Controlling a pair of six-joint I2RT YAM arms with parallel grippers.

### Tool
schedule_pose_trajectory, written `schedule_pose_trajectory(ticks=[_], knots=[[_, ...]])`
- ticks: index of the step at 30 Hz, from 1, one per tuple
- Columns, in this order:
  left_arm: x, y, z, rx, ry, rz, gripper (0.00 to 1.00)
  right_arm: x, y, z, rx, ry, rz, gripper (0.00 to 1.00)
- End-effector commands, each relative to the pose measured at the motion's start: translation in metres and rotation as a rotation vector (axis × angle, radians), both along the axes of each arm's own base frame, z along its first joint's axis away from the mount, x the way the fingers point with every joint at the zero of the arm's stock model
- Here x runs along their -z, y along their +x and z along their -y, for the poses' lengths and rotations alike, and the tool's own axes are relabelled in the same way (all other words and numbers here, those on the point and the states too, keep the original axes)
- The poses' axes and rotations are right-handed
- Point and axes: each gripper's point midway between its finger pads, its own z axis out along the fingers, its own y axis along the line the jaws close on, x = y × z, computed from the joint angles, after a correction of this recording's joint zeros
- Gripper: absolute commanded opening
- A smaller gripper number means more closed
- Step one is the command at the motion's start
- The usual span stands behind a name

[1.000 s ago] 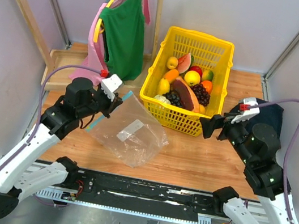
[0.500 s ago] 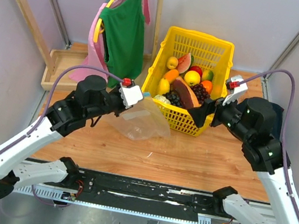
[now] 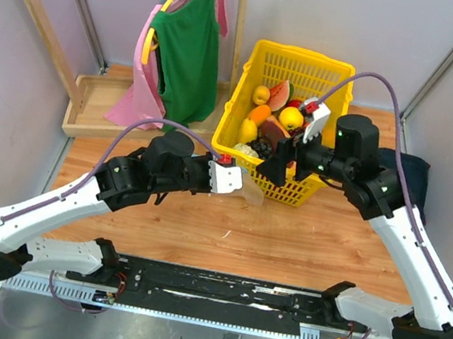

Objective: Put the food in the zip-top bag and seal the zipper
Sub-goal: Open the zipper of the food storage bag at the center of the board.

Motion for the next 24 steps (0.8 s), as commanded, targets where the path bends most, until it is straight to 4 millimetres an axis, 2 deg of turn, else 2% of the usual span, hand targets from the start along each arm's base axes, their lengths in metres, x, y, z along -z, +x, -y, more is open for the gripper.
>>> schedule_pose_trajectory(ticks=[1, 9, 14, 20, 24], knots=[[-0.002, -0.002, 0.003, 0.012, 0.008, 0.026, 0.00, -0.008, -0.018, -0.021, -0.121, -0.026, 0.029, 0.90], [0.000, -0.009, 0.008, 0.045, -0.016, 0.015, 0.00, -0.003, -0.015, -0.048, -0.188, -0.088, 0.043, 0.82], [0.001, -0.011, 0.009, 0.055, -0.022, 0.018, 0.00, 0.011, -0.018, -0.062, -0.238, -0.136, 0.023, 0.77], [0.002, -0.015, 0.012, 0.078, -0.035, 0.007, 0.00, 0.029, -0.007, -0.065, -0.215, -0.195, -0.001, 0.68], [0.002, -0.017, 0.013, 0.089, -0.040, 0.001, 0.00, 0.040, 0.001, -0.060, -0.182, -0.250, -0.005, 0.59]])
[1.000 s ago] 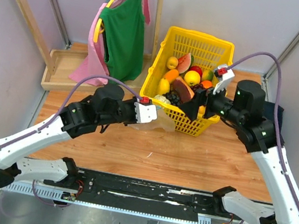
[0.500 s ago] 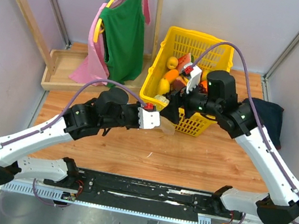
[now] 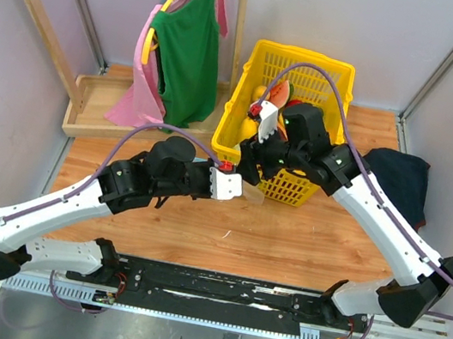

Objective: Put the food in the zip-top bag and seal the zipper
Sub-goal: Open the zipper of the food storage bag at the center of the board.

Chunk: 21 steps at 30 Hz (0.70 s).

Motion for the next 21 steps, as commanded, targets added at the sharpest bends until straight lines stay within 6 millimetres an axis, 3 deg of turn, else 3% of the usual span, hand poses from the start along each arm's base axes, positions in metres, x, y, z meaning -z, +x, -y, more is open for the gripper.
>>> schedule_pose_trajectory(ticks=[1, 13, 15, 19, 21], knots=[[-0.009, -0.008, 0.006, 0.040, -0.045, 0.006, 0.00, 0.000, 0.007, 0.006, 0.029, -0.057, 0.045, 0.56], [-0.010, -0.021, 0.011, 0.102, -0.084, -0.022, 0.00, 0.025, -0.003, -0.009, -0.049, -0.141, 0.028, 0.46], [-0.010, -0.023, 0.011, 0.107, -0.088, -0.024, 0.00, 0.025, -0.007, -0.013, -0.070, -0.143, 0.026, 0.35], [-0.018, -0.026, 0.007, 0.091, -0.115, -0.024, 0.00, 0.019, -0.011, -0.014, -0.062, -0.142, 0.037, 0.05], [-0.028, -0.025, 0.002, 0.054, -0.154, -0.031, 0.05, 0.015, -0.009, -0.011, -0.019, -0.127, 0.053, 0.01]])
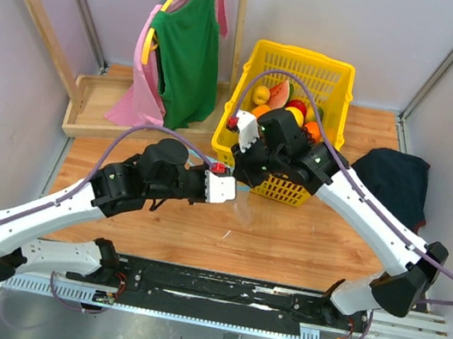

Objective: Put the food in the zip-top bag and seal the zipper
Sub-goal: Open the zipper of the food storage bag at the center of the board.

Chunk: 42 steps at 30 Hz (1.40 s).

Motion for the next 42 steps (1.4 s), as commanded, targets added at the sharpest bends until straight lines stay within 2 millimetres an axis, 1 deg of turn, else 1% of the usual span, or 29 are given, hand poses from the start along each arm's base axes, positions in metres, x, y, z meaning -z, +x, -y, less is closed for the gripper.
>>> schedule_pose_trajectory(ticks=[1, 2, 4, 6, 8, 10, 13, 16, 19, 21, 26, 31, 36, 40, 42], knots=[[-0.032, -0.006, -0.004, -0.040, -0.131, -0.002, 0.10, -0.022, 0.001, 0.004, 0.064, 0.044, 0.059, 0.01], [-0.037, -0.006, -0.007, -0.065, -0.158, -0.013, 0.20, -0.026, 0.001, 0.005, 0.087, 0.071, 0.065, 0.01], [-0.046, -0.007, -0.012, -0.114, -0.231, -0.062, 0.35, -0.032, 0.001, 0.005, 0.137, 0.137, 0.070, 0.01], [-0.053, -0.009, -0.019, -0.175, -0.306, -0.130, 0.46, -0.036, 0.000, 0.006, 0.173, 0.194, 0.076, 0.01], [-0.056, -0.008, -0.027, -0.264, -0.385, -0.212, 0.50, -0.037, -0.001, 0.007, 0.202, 0.248, 0.075, 0.01], [-0.057, -0.002, -0.040, -0.395, -0.477, -0.297, 0.52, -0.038, -0.001, 0.005, 0.230, 0.301, 0.071, 0.01], [-0.058, 0.001, -0.060, -0.586, -0.642, -0.470, 0.61, -0.034, 0.000, 0.005, 0.282, 0.377, 0.060, 0.01], [-0.053, -0.002, -0.069, -0.694, -0.773, -0.630, 0.71, -0.032, 0.000, 0.004, 0.318, 0.450, 0.049, 0.01], [-0.050, -0.004, -0.070, -0.753, -0.909, -0.772, 0.72, -0.025, 0.000, 0.002, 0.348, 0.472, 0.049, 0.01], [-0.044, -0.003, -0.068, -0.773, -0.951, -0.821, 0.73, -0.020, -0.003, -0.001, 0.360, 0.464, 0.055, 0.01], [-0.029, 0.007, -0.070, -0.913, -1.025, -0.919, 0.73, -0.012, -0.006, -0.002, 0.423, 0.456, 0.106, 0.01], [-0.026, 0.015, -0.071, -0.970, -1.050, -0.913, 0.71, -0.013, -0.013, -0.005, 0.439, 0.469, 0.139, 0.01], [-0.012, 0.024, -0.068, -1.031, -1.024, -0.888, 0.65, -0.011, -0.020, -0.009, 0.427, 0.458, 0.164, 0.01], [-0.006, 0.031, -0.065, -1.065, -0.998, -0.866, 0.64, -0.010, -0.023, -0.012, 0.423, 0.446, 0.188, 0.01], [-0.003, 0.035, -0.066, -1.094, -0.987, -0.845, 0.63, -0.010, -0.024, -0.012, 0.421, 0.441, 0.201, 0.01]])
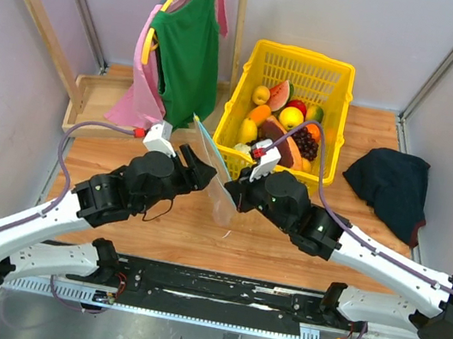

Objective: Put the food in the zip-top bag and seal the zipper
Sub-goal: Open the zipper of the food storage bag at the center of the board.

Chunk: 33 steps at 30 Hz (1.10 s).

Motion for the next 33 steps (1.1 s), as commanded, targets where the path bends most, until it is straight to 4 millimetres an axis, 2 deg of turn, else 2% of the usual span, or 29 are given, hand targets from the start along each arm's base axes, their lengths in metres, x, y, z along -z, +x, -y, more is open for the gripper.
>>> schedule_pose_trajectory(ticks=[1, 13, 20, 25, 28, 33], knots=[[-0.005, 0.012, -0.006, -0.083, 0.015, 0.015, 0.63, -0.009, 0.000, 0.000, 0.031, 0.010, 0.058, 0.01], [0.003, 0.018, 0.002, -0.086, 0.050, 0.010, 0.57, -0.001, -0.007, -0.008, 0.030, -0.071, 0.106, 0.01], [0.012, 0.020, -0.002, -0.095, 0.107, 0.000, 0.35, 0.001, -0.012, -0.014, 0.028, -0.098, 0.129, 0.01], [0.023, 0.019, -0.008, -0.108, 0.162, -0.022, 0.15, -0.002, -0.008, -0.005, 0.070, -0.095, 0.147, 0.01], [0.023, 0.020, -0.013, -0.121, 0.192, -0.018, 0.01, -0.004, -0.008, -0.004, 0.067, -0.086, 0.151, 0.04], [0.005, 0.019, -0.020, -0.088, 0.303, 0.009, 0.00, -0.025, 0.002, -0.004, 0.091, -0.103, 0.225, 0.21]])
